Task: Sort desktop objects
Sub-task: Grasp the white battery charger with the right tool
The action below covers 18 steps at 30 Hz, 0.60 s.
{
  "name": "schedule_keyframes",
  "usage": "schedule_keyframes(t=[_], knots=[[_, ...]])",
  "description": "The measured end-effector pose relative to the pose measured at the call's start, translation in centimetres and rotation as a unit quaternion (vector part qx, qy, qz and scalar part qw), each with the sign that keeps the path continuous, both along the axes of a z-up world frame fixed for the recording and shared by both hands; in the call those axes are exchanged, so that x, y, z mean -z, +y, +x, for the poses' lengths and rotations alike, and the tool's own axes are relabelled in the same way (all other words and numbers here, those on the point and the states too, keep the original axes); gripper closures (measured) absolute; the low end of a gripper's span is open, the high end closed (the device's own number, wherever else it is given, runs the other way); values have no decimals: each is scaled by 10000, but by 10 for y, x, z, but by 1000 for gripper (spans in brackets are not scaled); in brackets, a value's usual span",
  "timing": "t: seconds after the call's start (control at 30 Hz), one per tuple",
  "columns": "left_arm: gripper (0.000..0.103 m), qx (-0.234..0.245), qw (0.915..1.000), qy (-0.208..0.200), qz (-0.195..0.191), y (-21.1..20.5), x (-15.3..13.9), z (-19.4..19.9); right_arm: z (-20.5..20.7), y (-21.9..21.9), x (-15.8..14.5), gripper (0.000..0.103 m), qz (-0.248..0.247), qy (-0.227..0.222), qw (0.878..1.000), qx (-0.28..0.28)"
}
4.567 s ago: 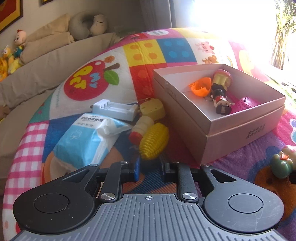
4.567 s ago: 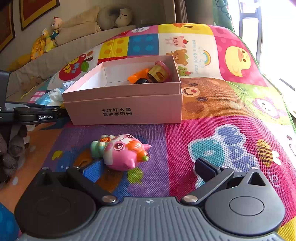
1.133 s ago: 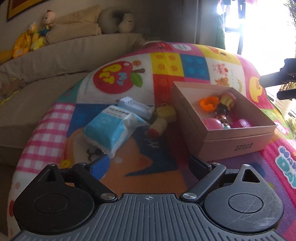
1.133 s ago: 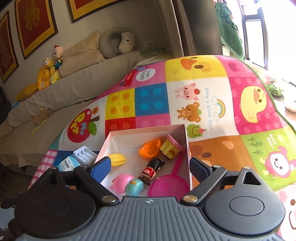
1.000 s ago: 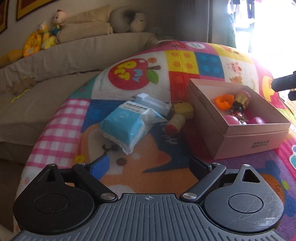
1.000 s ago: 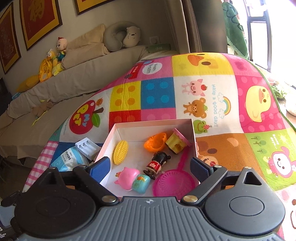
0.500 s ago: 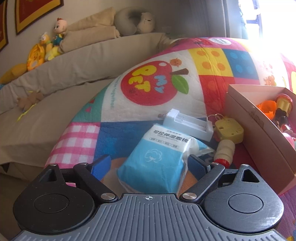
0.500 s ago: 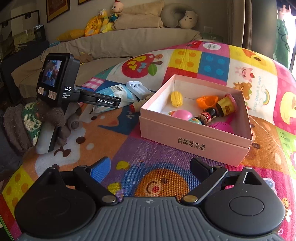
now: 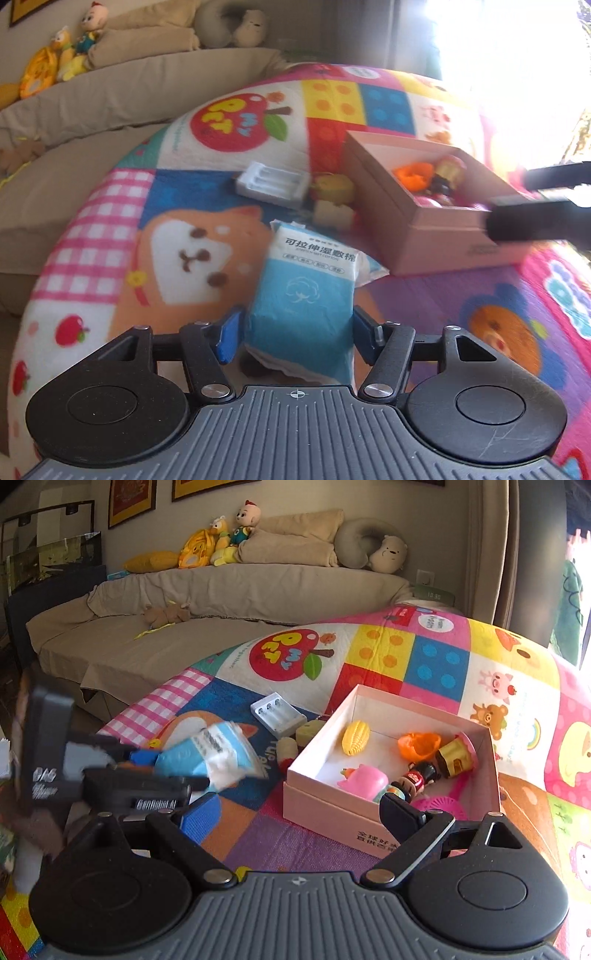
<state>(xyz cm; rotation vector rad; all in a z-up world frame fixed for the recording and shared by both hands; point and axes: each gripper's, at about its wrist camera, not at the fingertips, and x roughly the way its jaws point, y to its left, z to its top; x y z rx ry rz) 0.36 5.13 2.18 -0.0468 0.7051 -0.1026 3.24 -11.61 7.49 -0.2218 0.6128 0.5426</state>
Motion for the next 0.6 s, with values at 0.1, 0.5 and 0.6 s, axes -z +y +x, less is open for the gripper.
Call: schedule_keyframes(t=[0.1, 0.5, 0.6], knots=[[17, 295, 9994, -27, -154, -18, 4, -27, 12, 19, -9, 9, -50, 32, 9998, -202], [4, -407, 9953, -183, -857, 24, 18, -36, 180, 126, -2, 6, 48, 1626, 9867, -40], [3, -349, 9956, -210, -839, 22, 19, -37, 204, 159, 21, 6, -588, 1480, 9871, -156]])
